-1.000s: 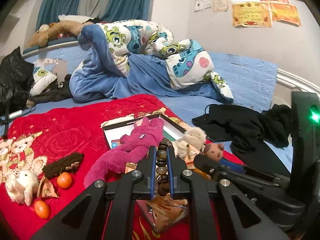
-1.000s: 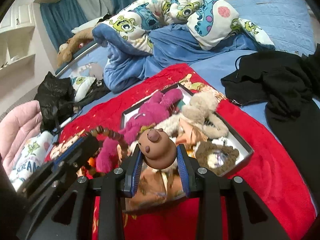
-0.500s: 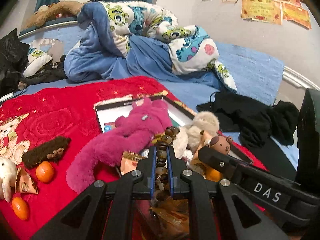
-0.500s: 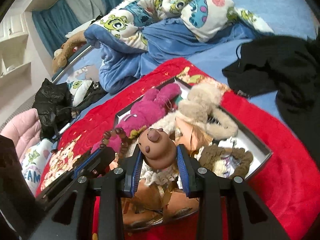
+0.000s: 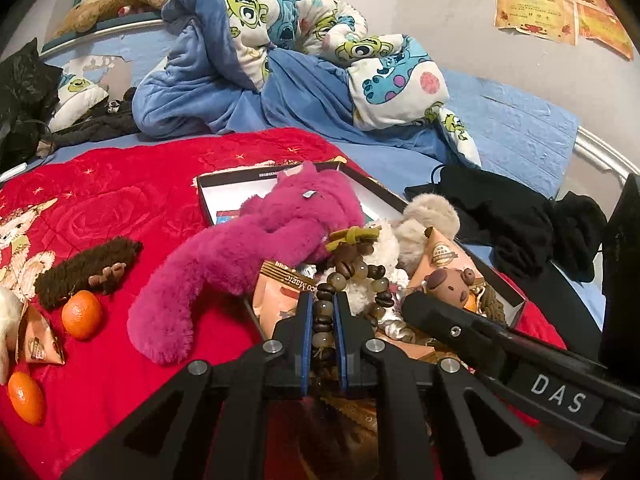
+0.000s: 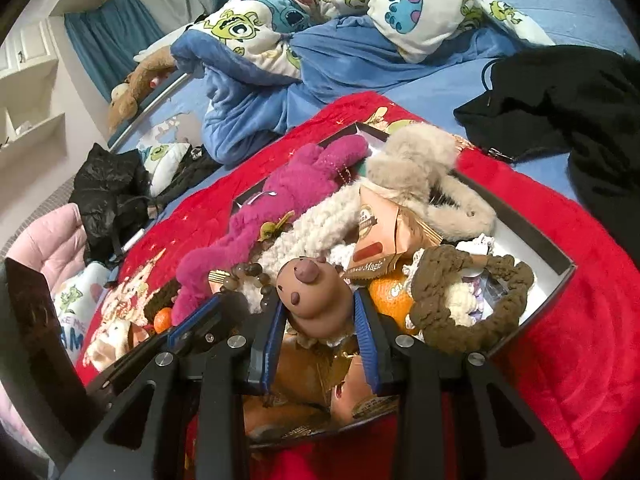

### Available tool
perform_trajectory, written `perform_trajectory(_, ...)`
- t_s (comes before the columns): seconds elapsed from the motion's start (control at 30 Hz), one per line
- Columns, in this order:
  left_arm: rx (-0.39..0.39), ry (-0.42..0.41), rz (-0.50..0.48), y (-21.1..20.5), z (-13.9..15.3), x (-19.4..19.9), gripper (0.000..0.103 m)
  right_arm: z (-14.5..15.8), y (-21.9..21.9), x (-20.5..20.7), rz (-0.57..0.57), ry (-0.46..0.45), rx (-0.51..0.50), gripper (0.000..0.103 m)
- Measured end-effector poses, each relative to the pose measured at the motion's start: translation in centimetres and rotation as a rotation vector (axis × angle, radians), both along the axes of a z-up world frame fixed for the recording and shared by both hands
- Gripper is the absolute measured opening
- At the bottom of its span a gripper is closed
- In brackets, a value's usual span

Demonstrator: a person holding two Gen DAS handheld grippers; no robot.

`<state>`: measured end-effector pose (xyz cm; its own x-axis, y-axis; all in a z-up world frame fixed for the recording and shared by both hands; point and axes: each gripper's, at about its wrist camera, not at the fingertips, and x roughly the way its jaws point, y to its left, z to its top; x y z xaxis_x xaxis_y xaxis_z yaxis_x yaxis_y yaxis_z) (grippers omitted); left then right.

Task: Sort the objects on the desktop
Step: 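Carry the figurine in the right tool and the bracelet in the left tool to the tray, then open the right tool over the tray while the left tool releases the wooden bracelet there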

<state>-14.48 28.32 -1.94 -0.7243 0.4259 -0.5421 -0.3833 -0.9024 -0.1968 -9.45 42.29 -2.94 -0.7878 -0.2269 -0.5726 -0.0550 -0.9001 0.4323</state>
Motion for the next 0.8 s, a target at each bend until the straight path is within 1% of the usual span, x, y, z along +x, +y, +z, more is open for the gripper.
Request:
perform_trajectory(0.13,-0.009,-0.004,0.002,0.05,-0.31,0.11,0.011,-0.19,0.06,0.00,-0.003,0.002,0.000,0.033)
perform_trajectory(0.27,0.002,-0.006,0.004,-0.16,-0.44,0.15,0.011,-0.33,-0.07,0.00,0.005,0.008,0.036,0.033)
perform_trajectory(0.47,-0.004,-0.003,0.010,-0.28,-0.64,0.25,0.011,-0.44,-0.38,0.22,0.004,0.023,0.065,0.032)
perform_trajectory(0.6,-0.007,0.007,0.014,-0.33,-0.75,0.41,0.011,-0.51,-0.93,0.49,-0.010,0.037,0.109,0.032)
perform_trajectory(0.77,-0.004,0.012,0.021,-0.54,-0.89,0.47,0.011,-0.50,-0.80,0.78,-0.012,0.053,0.100,0.032)
perform_trajectory(0.8,-0.004,0.011,0.022,-0.57,-0.90,0.44,0.014,-0.47,-0.80,0.84,-0.011,0.055,0.100,0.033)
